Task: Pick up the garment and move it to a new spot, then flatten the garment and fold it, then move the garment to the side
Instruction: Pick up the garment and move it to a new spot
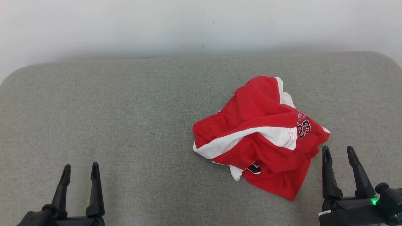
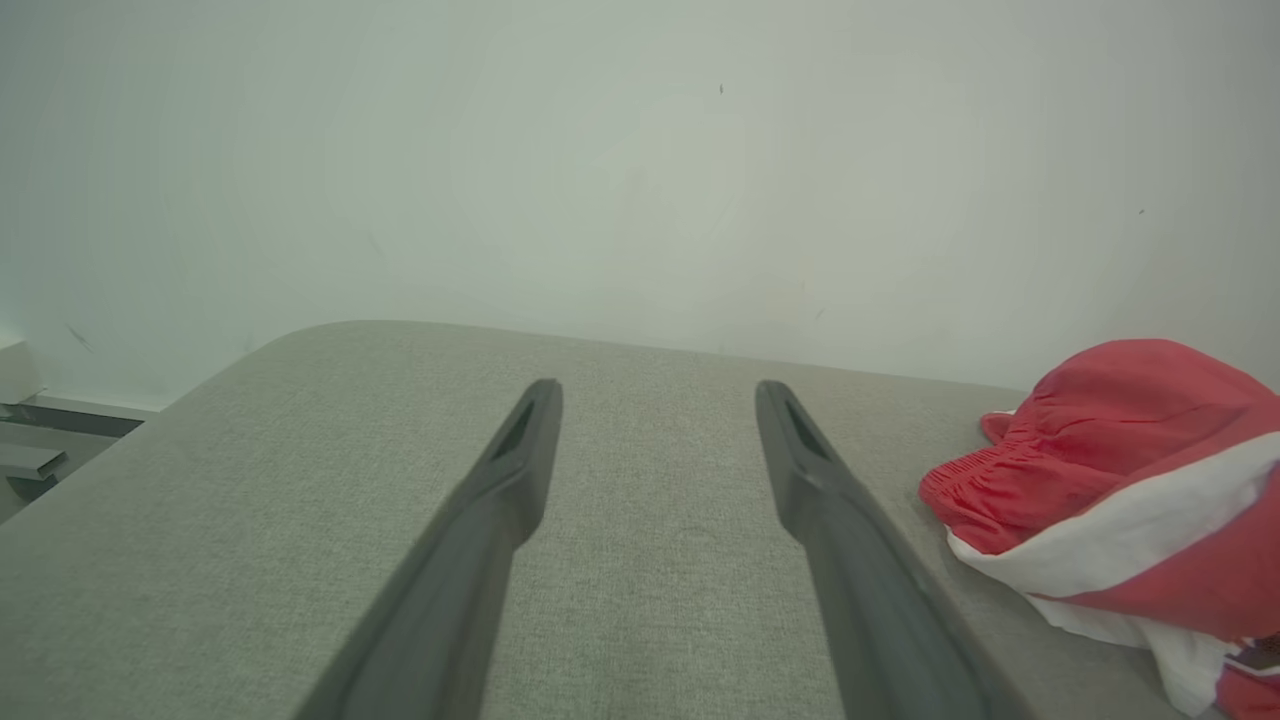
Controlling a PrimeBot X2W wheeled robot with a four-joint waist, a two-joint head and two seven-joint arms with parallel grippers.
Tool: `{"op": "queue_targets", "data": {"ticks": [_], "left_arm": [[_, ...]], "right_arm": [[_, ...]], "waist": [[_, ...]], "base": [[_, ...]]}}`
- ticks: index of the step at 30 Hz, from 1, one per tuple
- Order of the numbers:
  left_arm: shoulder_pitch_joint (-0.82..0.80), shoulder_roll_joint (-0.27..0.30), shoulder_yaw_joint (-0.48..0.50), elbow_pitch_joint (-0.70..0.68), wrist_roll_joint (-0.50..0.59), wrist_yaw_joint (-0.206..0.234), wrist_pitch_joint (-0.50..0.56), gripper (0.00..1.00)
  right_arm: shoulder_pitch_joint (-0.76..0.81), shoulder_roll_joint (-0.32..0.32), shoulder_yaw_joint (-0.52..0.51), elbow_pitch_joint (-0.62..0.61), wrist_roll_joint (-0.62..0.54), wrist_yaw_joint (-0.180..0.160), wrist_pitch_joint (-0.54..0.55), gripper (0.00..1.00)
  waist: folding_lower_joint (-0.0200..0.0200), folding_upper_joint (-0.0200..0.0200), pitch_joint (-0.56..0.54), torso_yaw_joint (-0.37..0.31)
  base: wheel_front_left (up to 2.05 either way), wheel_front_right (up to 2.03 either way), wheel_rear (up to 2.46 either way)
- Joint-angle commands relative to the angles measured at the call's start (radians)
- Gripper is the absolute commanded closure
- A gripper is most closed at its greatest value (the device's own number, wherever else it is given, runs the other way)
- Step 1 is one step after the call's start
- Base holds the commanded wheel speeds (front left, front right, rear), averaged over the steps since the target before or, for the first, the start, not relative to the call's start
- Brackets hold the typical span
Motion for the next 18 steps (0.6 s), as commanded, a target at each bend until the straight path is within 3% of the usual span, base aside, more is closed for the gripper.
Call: {"op": "queue_targets", "data": {"ticks": [1, 9, 18], "left_arm": [[-0.013, -0.005, 0.001, 0.004, 0.016, -0.008, -0.001, 0.00], [-0.105, -0.007, -0.103, 0.049, 0.030, -0.031, -0.001, 0.00], [-0.344, 0.105, -0.443, 0.214, -0.040, -0.034, 0.022, 0.00]], "right_arm": [[0.006, 0.000, 0.002, 0.001, 0.004, -0.002, -0.001, 0.00], [-0.006, -0.003, 0.008, 0.000, 0.009, -0.002, -0.001, 0.00], [-0.024, 0.011, 0.015, 0.010, 0.021, -0.002, -0.001, 0.00]], "waist": [[-0.0001, -0.0001, 0.000, -0.004], [-0.0001, -0.0001, 0.013, -0.022], [-0.0001, -0.0001, 0.041, -0.098]], "base": [[0.00, 0.00, 0.00], [0.00, 0.00, 0.00], [0.00, 0.00, 0.00]]}}
